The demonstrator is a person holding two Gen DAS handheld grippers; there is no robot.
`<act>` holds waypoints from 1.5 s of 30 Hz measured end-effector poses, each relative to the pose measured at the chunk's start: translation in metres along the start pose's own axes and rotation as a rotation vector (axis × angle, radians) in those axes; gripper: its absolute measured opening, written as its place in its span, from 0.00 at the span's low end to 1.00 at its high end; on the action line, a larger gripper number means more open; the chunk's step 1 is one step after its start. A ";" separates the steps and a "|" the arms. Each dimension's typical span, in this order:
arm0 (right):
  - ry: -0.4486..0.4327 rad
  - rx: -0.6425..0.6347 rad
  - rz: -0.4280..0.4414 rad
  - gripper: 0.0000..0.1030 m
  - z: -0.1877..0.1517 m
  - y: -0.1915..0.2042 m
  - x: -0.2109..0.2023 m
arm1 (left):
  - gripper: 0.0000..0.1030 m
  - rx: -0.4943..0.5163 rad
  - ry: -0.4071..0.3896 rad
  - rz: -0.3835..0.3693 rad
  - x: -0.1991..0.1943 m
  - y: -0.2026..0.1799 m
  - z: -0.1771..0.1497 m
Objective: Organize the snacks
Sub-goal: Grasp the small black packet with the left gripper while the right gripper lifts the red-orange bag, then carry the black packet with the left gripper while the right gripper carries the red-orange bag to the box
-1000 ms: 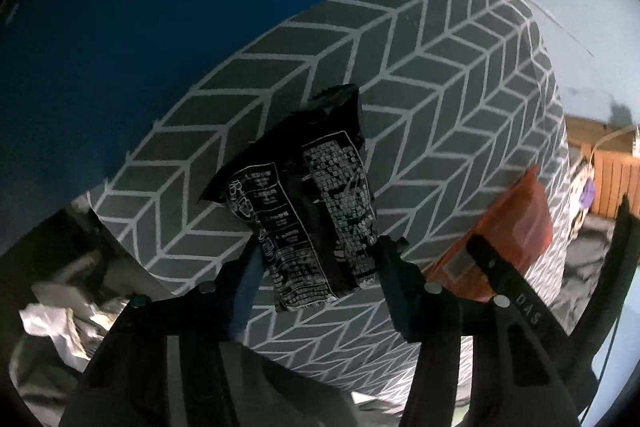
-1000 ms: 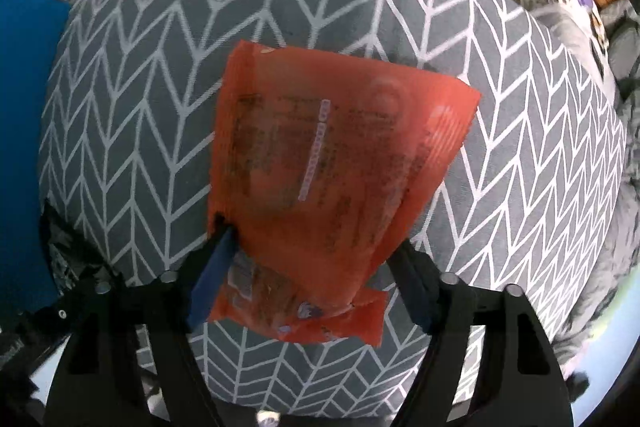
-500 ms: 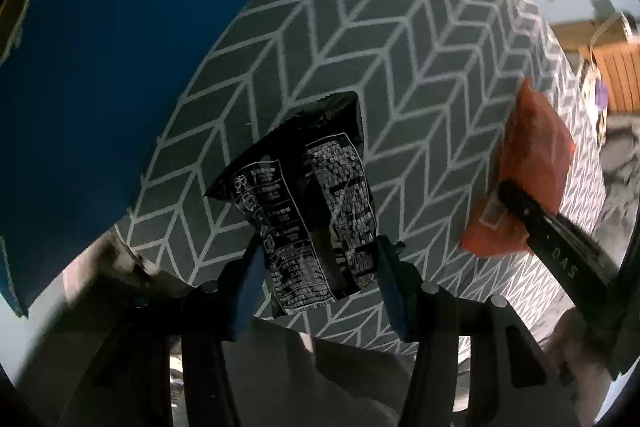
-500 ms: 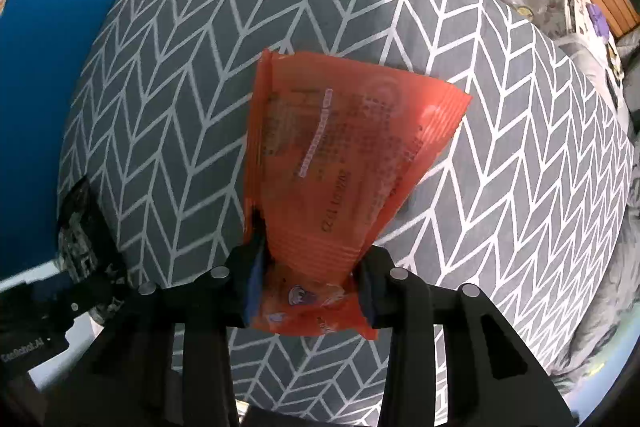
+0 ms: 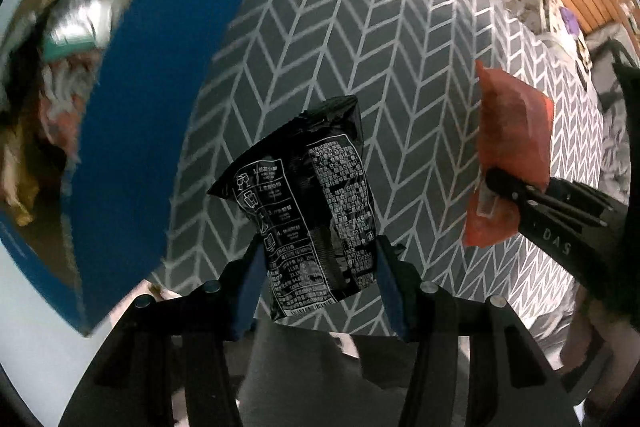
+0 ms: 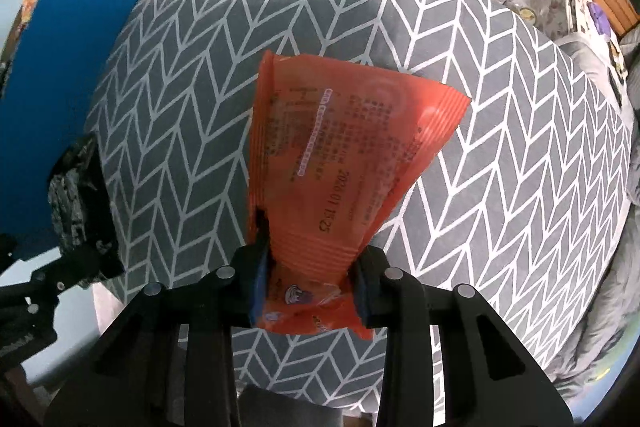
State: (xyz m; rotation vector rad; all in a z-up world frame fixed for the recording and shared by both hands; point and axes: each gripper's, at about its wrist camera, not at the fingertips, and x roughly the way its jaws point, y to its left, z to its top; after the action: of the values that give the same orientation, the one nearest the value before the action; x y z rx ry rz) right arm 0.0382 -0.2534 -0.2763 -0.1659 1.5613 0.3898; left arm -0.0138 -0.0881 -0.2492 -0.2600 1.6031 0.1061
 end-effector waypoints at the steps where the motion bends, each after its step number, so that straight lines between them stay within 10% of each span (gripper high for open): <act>1: -0.005 -0.001 0.006 0.31 -0.003 0.000 -0.005 | 0.52 0.011 -0.009 0.006 -0.005 -0.002 0.003; 17: -0.076 -0.112 0.039 0.31 0.019 0.028 -0.084 | 0.52 0.123 -0.191 0.046 -0.092 0.023 -0.011; 45: -0.125 -0.385 0.191 0.31 0.109 0.215 -0.111 | 0.52 -0.170 -0.300 0.098 -0.125 0.181 0.001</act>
State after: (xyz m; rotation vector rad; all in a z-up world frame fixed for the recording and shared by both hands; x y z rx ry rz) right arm 0.0704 -0.0314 -0.1349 -0.2845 1.3707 0.8359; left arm -0.0514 0.1005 -0.1412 -0.2825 1.3097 0.3426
